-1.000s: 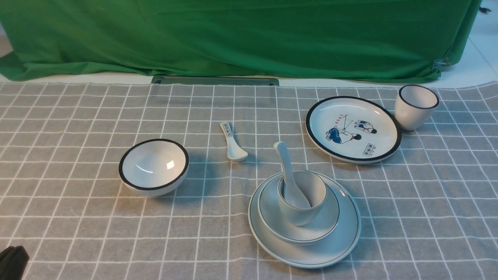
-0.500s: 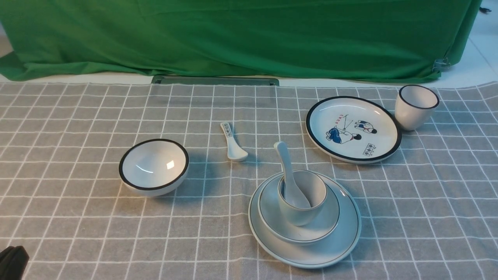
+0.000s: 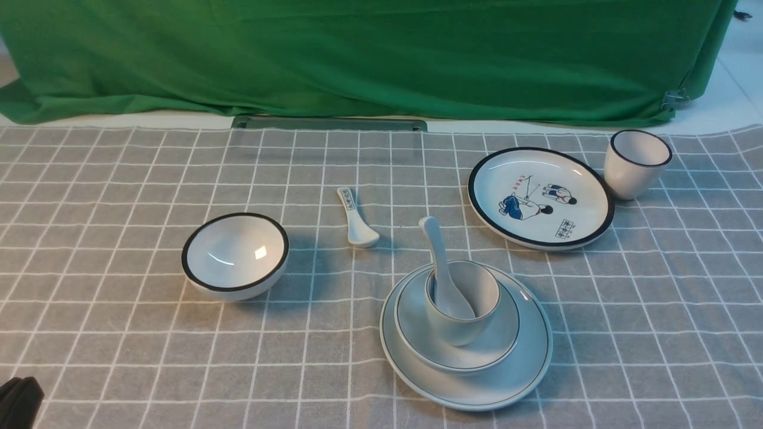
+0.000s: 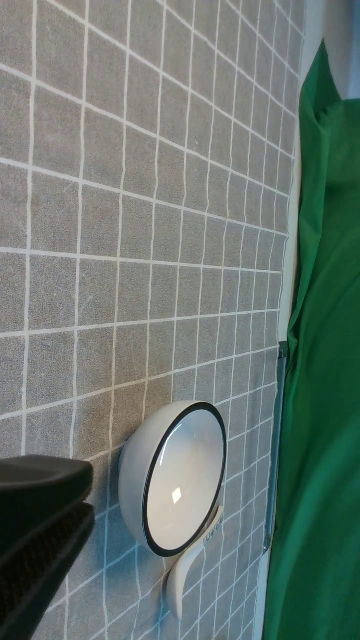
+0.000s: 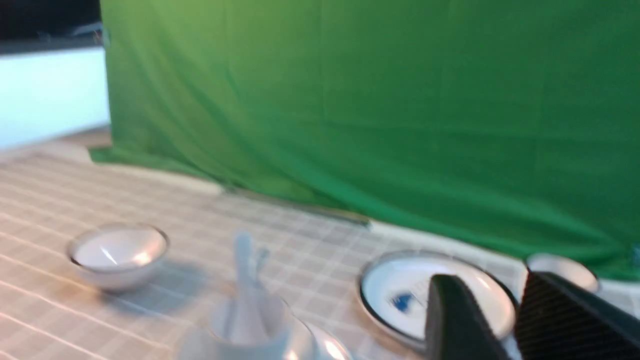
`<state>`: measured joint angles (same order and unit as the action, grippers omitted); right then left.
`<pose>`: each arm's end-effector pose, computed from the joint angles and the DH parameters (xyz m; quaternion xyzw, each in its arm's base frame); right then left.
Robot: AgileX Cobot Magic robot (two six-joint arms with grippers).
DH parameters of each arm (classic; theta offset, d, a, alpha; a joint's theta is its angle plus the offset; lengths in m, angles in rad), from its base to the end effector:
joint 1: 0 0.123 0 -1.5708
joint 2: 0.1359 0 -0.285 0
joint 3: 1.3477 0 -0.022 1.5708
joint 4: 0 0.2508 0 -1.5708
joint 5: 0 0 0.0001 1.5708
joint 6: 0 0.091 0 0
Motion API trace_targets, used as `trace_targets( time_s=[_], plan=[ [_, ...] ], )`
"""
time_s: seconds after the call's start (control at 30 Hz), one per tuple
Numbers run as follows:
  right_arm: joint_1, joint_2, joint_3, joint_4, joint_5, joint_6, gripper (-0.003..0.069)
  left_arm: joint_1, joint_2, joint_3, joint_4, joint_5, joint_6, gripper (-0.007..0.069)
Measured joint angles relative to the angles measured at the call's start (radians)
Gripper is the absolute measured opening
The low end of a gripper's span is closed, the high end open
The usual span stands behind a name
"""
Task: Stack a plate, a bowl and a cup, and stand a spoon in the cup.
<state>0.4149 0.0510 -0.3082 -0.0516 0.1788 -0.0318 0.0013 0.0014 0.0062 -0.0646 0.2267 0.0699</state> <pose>0.0355 0.0147 0.2963 -0.1557 0.6271 0.1233 0.7532 0.0559 -0.0013 0.1905 0.0069 0.7570 -0.0028 0.6534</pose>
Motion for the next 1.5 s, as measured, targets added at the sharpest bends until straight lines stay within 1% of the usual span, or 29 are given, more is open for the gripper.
trace_targets(
  time_s=[0.03, 0.13, 0.2, 0.23, 0.27, 0.33, 0.47, 1.5],
  plan=[
    [-0.060, -0.007, 0.033, 0.000, 0.000, -0.005, 0.0239, -0.001, 0.000, 0.000, 0.000, 0.000, 0.000, 0.0017],
    [-0.165, -0.011, 0.093, 0.000, -0.005, -0.012, 0.0239, -0.001, 0.000, 0.000, 0.003, 0.000, 0.000, 0.0017],
    [-0.280, -0.017, 0.165, 0.000, -0.007, -0.015, 0.0239, -0.001, 0.000, 0.000, 0.003, 0.000, 0.000, 0.0017],
    [-0.288, -0.020, 0.179, 0.000, -0.007, -0.015, 0.0239, -0.001, 0.000, 0.000, 0.003, 0.000, 0.000, 0.0017],
    [-0.341, -0.032, 0.230, 0.000, -0.007, -0.015, 0.0239, -0.001, 0.000, 0.000, 0.003, 0.000, 0.000, 0.0017],
    [-0.380, -0.047, 0.296, 0.000, 0.006, -0.016, 0.0239, -0.001, 0.000, 0.000, 0.003, 0.000, 0.000, 0.0017],
    [-0.388, -0.050, 0.315, -0.001, 0.066, -0.029, 0.0241, -0.001, 0.000, 0.000, 0.004, 0.002, 0.000, 0.0017],
    [-0.389, -0.050, 0.315, -0.001, 0.067, -0.030, 0.0241, -0.001, 0.000, 0.000, 0.004, 0.003, -0.001, 0.0017]
  ],
)
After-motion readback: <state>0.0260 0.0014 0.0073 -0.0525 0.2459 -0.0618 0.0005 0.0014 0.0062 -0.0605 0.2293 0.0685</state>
